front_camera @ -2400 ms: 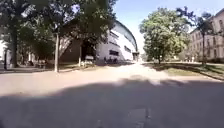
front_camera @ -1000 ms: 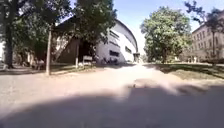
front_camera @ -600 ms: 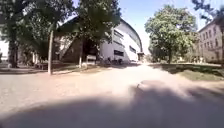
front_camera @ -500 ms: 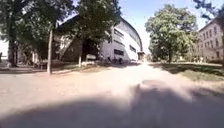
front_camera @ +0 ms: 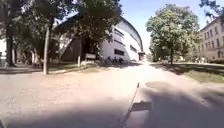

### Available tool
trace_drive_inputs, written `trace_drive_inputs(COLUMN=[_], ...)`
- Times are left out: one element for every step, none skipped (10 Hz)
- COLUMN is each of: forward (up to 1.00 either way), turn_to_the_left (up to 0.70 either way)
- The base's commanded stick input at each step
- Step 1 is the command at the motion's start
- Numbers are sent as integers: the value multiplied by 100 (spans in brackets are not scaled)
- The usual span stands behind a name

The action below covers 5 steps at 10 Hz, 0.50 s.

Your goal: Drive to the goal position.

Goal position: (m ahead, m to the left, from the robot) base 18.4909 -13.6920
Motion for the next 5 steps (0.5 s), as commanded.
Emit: trace_drive_inputs(forward=[70,70,70,70,70], turn_to_the_left=[0,0,0,0,0])
